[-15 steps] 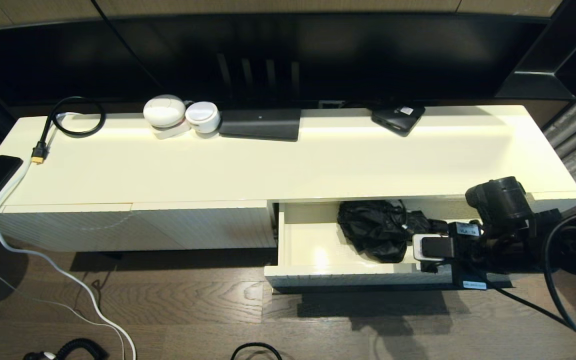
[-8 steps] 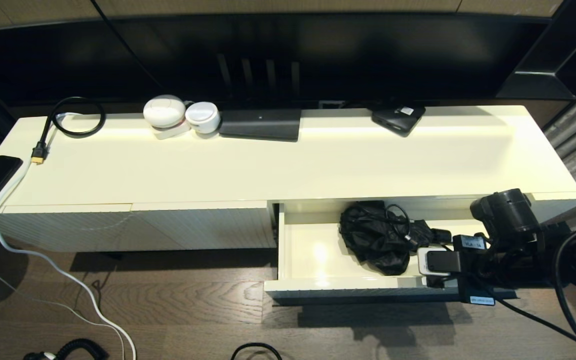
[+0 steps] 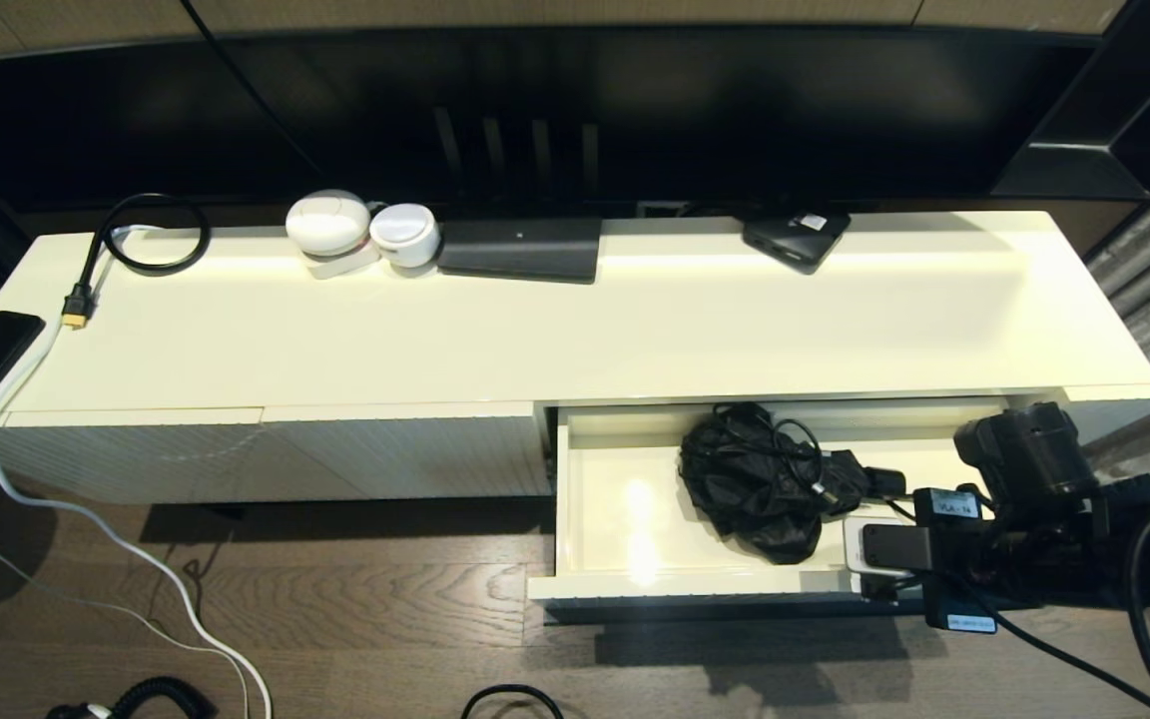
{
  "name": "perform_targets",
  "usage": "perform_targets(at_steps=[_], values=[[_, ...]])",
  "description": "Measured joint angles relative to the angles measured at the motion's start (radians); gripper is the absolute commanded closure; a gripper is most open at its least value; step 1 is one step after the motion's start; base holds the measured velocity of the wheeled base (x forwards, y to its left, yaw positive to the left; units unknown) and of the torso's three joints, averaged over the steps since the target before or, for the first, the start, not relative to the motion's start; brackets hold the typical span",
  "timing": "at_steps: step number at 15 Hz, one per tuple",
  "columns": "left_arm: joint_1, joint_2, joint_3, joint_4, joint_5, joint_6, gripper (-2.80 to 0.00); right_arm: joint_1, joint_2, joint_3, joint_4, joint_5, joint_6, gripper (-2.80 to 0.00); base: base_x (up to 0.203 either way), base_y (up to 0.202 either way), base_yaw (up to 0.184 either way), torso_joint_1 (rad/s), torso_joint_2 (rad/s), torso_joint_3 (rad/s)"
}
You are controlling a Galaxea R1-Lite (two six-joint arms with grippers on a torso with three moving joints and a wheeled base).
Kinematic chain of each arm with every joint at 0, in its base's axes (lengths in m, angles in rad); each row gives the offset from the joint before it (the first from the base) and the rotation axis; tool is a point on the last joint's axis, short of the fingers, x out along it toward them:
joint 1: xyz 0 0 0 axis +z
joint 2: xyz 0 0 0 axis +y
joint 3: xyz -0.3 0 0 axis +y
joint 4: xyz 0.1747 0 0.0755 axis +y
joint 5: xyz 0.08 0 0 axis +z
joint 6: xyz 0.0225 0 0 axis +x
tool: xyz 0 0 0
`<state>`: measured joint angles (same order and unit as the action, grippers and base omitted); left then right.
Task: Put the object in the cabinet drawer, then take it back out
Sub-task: Open the drawer, then take the data cable out of the drawer and put it on the table
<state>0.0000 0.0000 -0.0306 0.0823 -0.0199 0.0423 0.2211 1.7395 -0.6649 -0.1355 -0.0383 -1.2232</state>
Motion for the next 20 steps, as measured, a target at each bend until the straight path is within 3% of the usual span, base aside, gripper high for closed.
perform_targets(at_steps=[5,10,11,14,16,20], values=[[-0.001,0.0,0.0,0.0,0.0,0.0,0.0,0.0,-0.041,-0.041,0.041,-0.01,0.026,0.0,0.0,0.0,0.0,0.0,0.0,0.0],[-0.001,0.0,0.0,0.0,0.0,0.0,0.0,0.033,-0.105,-0.193,0.106,-0.038,0.064,0.0,0.0,0.0,0.0,0.0,0.0,0.0],[0.0,0.0,0.0,0.0,0.0,0.0,0.0,0.063,-0.114,-0.227,0.139,-0.065,0.106,-2.8,0.0,0.0,0.0,0.0,0.0,0.0],[0.0,0.0,0.0,0.0,0.0,0.0,0.0,0.127,-0.121,-0.302,0.211,-0.122,0.221,-2.8,0.0,0.0,0.0,0.0,0.0,0.0],[-0.001,0.0,0.0,0.0,0.0,0.0,0.0,0.178,-0.102,-0.37,0.274,-0.151,0.353,-2.8,0.0,0.0,0.0,0.0,0.0,0.0],[0.0,0.0,0.0,0.0,0.0,0.0,0.0,0.221,-0.055,-0.433,0.329,-0.156,0.546,-2.8,0.0,0.0,0.0,0.0,0.0,0.0]])
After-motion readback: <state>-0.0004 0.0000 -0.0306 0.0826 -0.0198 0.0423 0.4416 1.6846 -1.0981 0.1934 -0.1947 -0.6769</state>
